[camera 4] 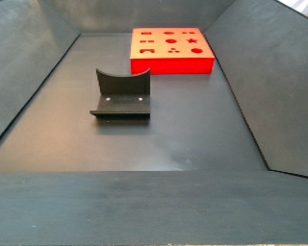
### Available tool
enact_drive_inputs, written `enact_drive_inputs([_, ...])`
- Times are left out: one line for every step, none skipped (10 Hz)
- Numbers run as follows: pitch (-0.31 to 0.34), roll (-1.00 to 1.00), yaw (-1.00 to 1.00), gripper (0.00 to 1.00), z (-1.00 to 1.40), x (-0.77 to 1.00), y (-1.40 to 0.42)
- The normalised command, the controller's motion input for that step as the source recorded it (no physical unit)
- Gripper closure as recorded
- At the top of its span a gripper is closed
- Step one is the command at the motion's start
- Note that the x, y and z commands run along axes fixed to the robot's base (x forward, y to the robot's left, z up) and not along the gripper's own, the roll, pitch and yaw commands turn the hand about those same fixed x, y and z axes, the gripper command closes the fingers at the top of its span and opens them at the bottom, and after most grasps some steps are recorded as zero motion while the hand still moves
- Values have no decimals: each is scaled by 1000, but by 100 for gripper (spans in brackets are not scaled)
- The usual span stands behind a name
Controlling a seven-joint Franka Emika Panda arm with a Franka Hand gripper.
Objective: Pick up the 3 prong object. Move up. Move to above the board. Insert the 3 prong object.
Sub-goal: Move to above the board.
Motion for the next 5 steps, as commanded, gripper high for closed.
enact_drive_inputs([52,8,-15,100,6,-624,18])
enact_drive_inputs([52,8,-15,100,6,-624,18])
enact_drive_inputs([52,8,-15,100,6,-624,18])
enact_drive_inputs([52,8,-15,100,6,-624,18])
enact_drive_inputs([52,8,-15,100,6,-624,18])
